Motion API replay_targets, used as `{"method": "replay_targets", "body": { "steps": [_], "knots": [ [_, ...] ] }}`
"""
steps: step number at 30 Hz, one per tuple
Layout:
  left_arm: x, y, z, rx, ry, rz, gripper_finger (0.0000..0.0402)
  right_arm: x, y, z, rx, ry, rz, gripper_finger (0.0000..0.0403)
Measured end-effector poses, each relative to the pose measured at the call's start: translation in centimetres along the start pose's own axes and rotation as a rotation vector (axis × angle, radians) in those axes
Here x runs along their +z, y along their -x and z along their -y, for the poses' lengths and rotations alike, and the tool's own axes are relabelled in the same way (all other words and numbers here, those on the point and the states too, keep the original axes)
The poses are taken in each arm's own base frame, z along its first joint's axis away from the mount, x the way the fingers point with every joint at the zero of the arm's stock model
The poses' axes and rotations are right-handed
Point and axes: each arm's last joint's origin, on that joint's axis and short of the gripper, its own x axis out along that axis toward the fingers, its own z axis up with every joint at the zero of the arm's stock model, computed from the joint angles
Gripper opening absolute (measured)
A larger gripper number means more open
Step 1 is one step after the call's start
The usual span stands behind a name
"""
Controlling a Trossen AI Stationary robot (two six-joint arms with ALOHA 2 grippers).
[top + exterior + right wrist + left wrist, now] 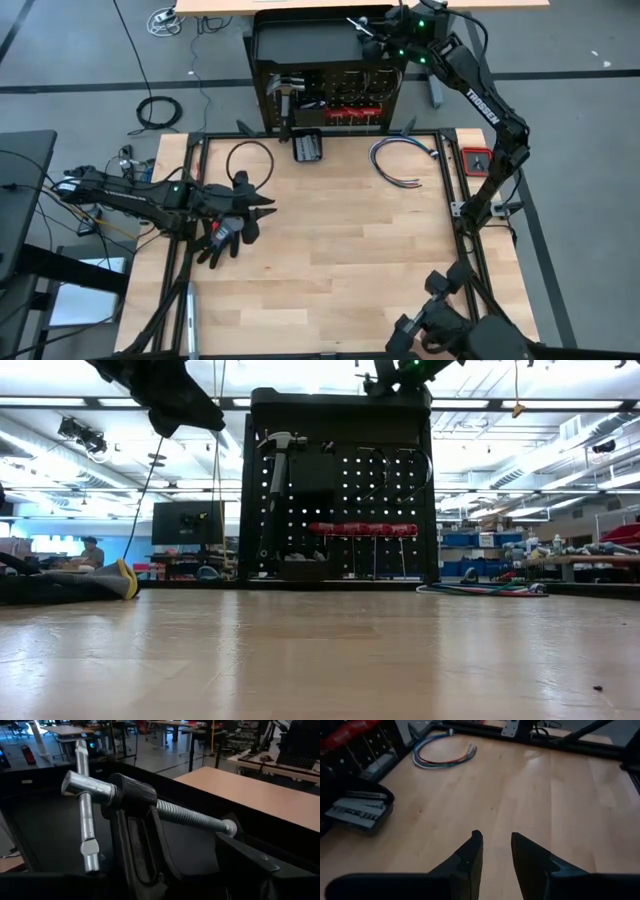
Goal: Hang tools onto peg board
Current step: Put the black clamp on the on the peg board
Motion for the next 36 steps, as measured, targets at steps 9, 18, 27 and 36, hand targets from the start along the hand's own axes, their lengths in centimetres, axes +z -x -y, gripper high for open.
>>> {"method": "replay_targets", "body": {
  "steps": [9,18,27,36],
  "knots": [
    [-0.6,0.0,0.1,-0.063,0.010,-0.073,0.0108,-0.4,1.4,0.0,-0.037,0.027,-0.088,0.0258],
    [-0.6,0.0,0.1,-0.075,0.010,-0.079,0.0108,0.0,2.9,0.0,-0.072,0.101,-0.096,0.0270],
    [-0.5,0.0,0.2,-0.079,0.021,-0.068,0.0108,-0.1,2.7,0.1,-0.101,0.068,-0.103,0.0270],
    [-0.3,0.0,0.5,-0.162,0.157,-0.076,0.0108,-0.1,2.9,0.1,-0.011,-0.166,-0.109,0.0275]
  ]
}}
